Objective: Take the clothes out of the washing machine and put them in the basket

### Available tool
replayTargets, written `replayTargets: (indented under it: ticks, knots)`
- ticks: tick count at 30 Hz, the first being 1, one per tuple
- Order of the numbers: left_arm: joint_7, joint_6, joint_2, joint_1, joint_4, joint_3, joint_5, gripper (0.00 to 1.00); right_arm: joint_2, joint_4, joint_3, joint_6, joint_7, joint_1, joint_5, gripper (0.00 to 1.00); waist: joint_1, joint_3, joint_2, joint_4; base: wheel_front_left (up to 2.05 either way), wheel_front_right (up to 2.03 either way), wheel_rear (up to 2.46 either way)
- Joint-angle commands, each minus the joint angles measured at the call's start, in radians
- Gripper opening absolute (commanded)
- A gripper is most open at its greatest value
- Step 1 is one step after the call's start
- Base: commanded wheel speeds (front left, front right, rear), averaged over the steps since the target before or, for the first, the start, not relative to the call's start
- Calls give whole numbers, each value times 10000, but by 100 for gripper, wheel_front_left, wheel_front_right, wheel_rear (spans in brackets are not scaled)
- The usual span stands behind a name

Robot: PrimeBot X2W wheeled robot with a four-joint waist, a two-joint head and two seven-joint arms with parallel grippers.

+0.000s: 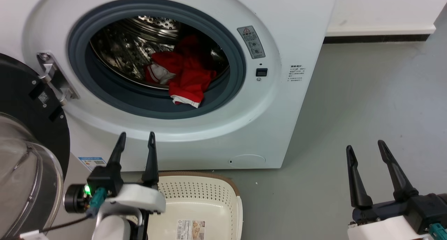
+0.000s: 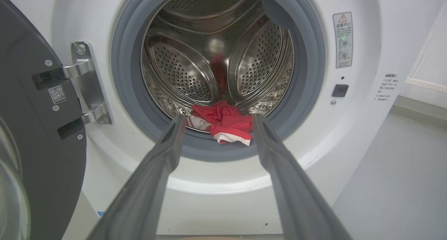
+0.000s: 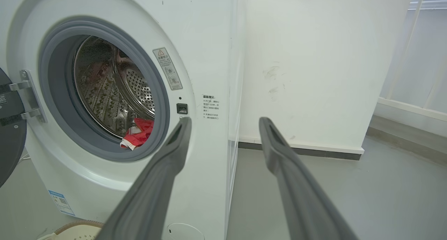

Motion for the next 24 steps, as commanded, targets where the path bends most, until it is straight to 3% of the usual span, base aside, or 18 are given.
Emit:
replayTargets:
  ticks: [1, 12, 24]
  knots:
    - [-28, -145, 71, -524, 201, 145, 110, 100, 9, -64, 33, -7, -21, -231, -47, 100, 0, 397, -1, -200, 0, 0, 0]
    - [-28, -804, 797, -4923, 2462, 503, 453, 100, 14, -627, 10, -7, -20, -1655, 61, 100, 0, 2720, -1, -798, 0, 0, 0]
    - [270, -1132, 2079, -9768, 6121, -135, 663, 100, 14, -1052, -36, -7, -20, -3011, 674, 100, 0, 5030, -1, -1556, 0, 0, 0]
